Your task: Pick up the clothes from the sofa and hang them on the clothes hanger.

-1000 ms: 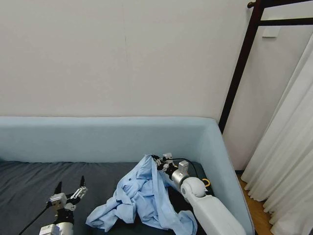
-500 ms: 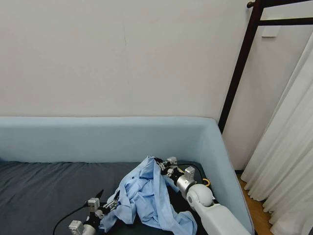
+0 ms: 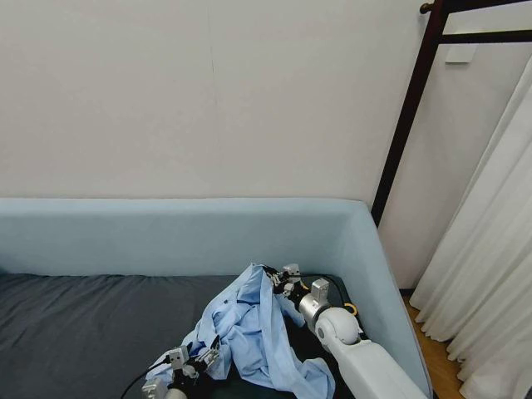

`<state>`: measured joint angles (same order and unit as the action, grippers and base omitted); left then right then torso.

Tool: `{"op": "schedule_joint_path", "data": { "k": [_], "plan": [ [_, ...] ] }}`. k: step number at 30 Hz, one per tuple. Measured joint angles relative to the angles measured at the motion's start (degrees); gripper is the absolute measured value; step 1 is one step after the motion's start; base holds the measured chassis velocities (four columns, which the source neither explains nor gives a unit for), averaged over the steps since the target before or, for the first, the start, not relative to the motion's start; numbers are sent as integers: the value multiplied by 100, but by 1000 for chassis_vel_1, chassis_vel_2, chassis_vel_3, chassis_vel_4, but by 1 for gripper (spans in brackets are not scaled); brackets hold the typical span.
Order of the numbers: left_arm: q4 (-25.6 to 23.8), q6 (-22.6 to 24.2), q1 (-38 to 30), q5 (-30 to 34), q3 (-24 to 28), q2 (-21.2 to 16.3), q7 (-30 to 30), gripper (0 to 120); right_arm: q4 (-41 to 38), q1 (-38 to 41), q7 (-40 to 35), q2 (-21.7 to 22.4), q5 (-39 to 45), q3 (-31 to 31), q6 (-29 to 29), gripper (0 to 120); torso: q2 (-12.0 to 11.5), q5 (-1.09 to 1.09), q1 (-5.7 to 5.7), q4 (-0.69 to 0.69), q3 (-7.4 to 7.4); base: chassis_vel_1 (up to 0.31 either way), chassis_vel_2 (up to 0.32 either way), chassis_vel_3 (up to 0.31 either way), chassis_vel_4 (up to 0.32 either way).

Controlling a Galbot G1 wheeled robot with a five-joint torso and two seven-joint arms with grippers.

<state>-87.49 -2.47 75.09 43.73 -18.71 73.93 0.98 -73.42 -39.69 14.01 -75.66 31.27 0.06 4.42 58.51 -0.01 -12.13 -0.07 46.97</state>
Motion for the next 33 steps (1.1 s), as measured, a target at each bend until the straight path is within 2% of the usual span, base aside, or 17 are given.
{"op": "schedule_joint_path", "data": {
  "k": [4, 7, 8, 10, 13, 16, 17, 21, 22, 25, 27, 29, 33],
  "plan": [
    [20, 20, -69, 151, 58, 68, 70, 93, 8, 5, -4, 27, 5, 13, 5, 0, 0, 0, 0, 0, 0, 0, 0, 0, 0],
    [61, 20, -164, 350, 74, 119, 166, 79, 22, 5, -6, 38, 4, 21, 6, 0, 0, 0, 0, 0, 0, 0, 0, 0, 0],
    [61, 20, -164, 350, 74, 119, 166, 79, 22, 5, -6, 38, 4, 21, 6, 0, 0, 0, 0, 0, 0, 0, 0, 0, 0],
    [109, 19, -225, 438, 48, 151, 191, 69, 23, 12, -8, 54, 25, 6, 11, 0, 0, 0, 0, 0, 0, 0, 0, 0, 0],
    [138, 19, -258, 534, 13, 186, 210, 63, 21, 32, -8, 74, 58, -12, 13, 0, 0, 0, 0, 1, 0, 0, 0, 0, 0],
    [180, 21, -295, 668, -24, 248, 268, 48, -35, 49, -8, 119, 175, -20, -4, 0, 0, 0, 0, 1, 0, 0, 0, 0, 0],
    [180, 21, -295, 668, -24, 248, 268, 48, -35, 49, -8, 119, 175, -20, -4, 0, 0, 0, 0, 1, 0, 0, 0, 0, 0],
    [144, 33, -300, 741, -70, 306, 351, 31, -145, -21, -18, 187, 517, -33, -276, 0, 0, -1, 0, 0, 0, 0, 0, 0, 0],
    [144, 33, -300, 741, -70, 306, 351, 31, -145, -21, -18, 187, 517, -33, -276, 0, 0, -1, 0, 0, 0, 0, 0, 0, 0],
    [35, 30, -266, 792, -111, 291, 369, 16, -350, -84, -100, 278, 910, -44, -365, 0, 0, 0, 0, 0, 0, 0, 0, 0, 0],
    [27, 16, -258, 791, -120, 287, 369, 13, -398, -85, -120, 297, 979, -44, -368, 0, 0, 0, 0, 0, 0, 0, 0, 0, 0],
    [17, -79, -244, 779, -148, 285, 365, 3, -533, -85, -163, 349, 1145, -41, -376, 0, 0, 0, 0, 1, 0, 0, 0, 0, 0],
    [-81, -257, -222, 772, -159, 259, 297, 0, -773, -110, -207, 449, 1399, -12, -469, 0, 0, -2, 0, 2, 0, 0, 0, 0, 0]
  ]
}}
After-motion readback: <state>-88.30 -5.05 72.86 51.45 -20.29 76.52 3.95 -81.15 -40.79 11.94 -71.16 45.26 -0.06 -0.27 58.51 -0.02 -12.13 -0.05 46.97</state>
